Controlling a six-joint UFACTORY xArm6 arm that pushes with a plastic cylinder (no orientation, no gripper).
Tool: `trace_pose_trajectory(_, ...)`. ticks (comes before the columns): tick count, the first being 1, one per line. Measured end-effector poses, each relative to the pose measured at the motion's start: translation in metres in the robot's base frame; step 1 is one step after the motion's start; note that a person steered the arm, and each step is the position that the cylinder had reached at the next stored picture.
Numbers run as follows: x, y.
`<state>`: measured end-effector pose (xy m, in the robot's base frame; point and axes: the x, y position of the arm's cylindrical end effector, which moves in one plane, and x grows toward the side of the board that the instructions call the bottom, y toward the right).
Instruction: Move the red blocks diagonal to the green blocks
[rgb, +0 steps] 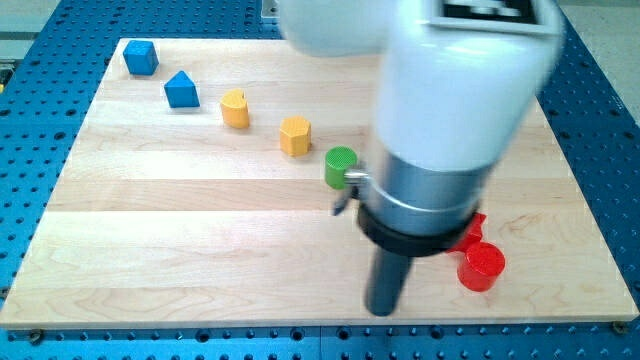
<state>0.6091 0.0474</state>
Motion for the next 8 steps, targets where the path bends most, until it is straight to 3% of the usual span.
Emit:
trace_pose_trajectory(1, -0.027, 0.027)
trace_pose_trajectory(3, -0.026, 0.129)
trace_pose_trajectory(4, -0.032, 0.127)
trace_pose_trajectory(5, -0.03, 0.174)
trace_pose_trajectory(6, -0.055, 0.179)
trace_pose_trajectory(7, -0.096, 0.231)
trace_pose_trajectory(8, -0.115, 0.185)
